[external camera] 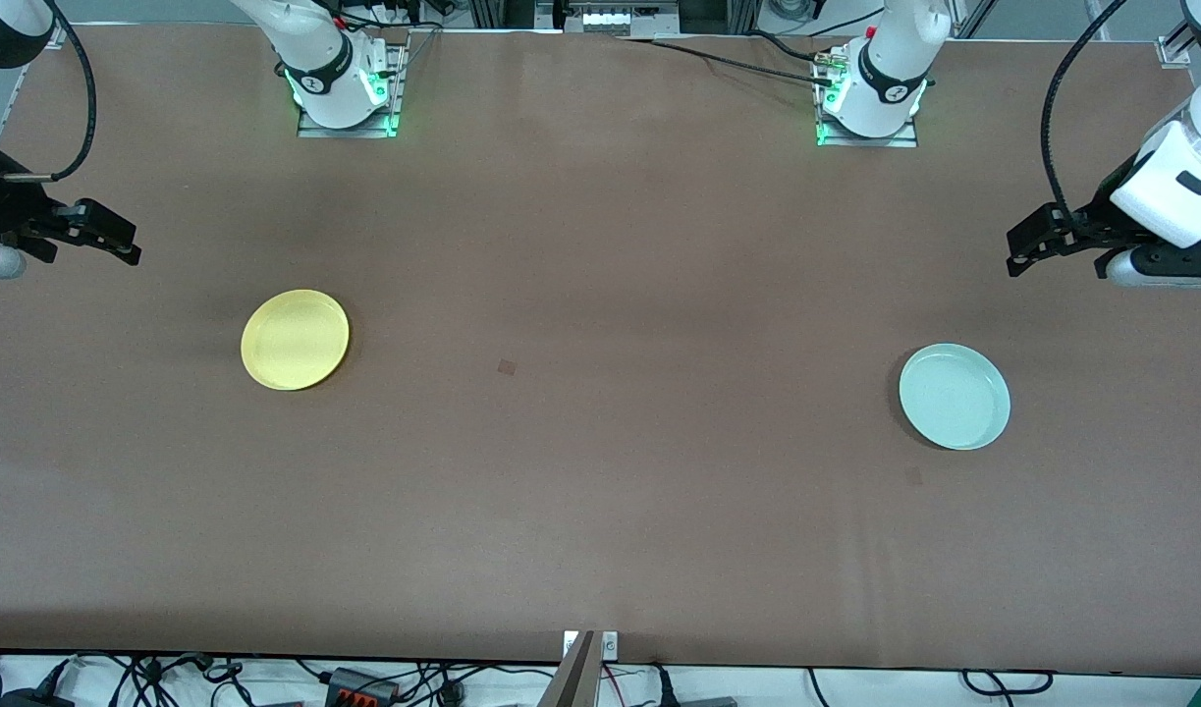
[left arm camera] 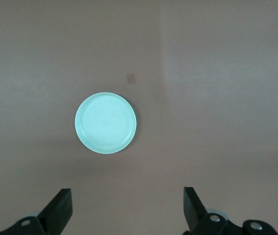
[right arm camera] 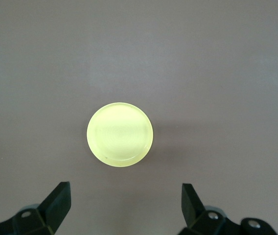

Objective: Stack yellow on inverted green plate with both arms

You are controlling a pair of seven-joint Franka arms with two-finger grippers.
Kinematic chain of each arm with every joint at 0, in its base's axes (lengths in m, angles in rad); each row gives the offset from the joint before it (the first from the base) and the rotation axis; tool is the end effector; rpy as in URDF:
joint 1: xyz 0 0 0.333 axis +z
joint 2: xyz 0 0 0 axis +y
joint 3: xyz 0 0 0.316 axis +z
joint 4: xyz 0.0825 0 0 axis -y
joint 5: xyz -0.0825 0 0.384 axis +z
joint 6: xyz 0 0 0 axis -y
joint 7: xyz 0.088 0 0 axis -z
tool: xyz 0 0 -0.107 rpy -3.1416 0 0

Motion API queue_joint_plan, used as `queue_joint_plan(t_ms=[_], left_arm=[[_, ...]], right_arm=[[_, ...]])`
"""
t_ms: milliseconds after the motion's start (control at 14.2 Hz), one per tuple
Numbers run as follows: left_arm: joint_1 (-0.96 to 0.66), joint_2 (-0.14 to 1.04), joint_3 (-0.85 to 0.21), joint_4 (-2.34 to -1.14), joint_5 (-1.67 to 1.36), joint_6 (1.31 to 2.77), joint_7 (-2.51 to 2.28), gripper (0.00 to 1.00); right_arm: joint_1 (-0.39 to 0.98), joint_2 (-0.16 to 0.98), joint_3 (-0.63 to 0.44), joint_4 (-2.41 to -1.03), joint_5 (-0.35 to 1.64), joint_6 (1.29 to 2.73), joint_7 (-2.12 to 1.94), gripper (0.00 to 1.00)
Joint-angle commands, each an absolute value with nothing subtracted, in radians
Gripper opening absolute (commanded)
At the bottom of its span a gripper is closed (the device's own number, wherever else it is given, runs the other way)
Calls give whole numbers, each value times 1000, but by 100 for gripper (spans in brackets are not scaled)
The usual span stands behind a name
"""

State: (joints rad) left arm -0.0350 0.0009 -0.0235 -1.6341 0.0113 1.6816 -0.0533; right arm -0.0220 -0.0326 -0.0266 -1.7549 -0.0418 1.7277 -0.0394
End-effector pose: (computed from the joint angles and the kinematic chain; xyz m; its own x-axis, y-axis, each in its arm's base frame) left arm 0.5633 -0.0319 0.6038 0.9989 -0.0064 0.0471 -0.0060 -0.9999 -0.0088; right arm 0.5520 -0.0309 0.5687 1.0000 -0.0027 0.0037 -0.0028 -0.9992 0.0406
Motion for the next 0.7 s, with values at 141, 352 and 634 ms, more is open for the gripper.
queue_joint_plan(t_ms=[141,352,634], left_arm=[[-28,43,-18,-1582,2,1643,-46,100],[-29,109,-20,-1545,-3,1534,-40,100],[-29,208,-11,-1484,-3,1511,-38,100]], right_arm=[[-21,-34,-18,-1756,-41,1730,-40,100],[-21,-37,-20,-1738,-41,1727,-47,100],[-20,-43,-18,-1733,-40,1697,-32,100]])
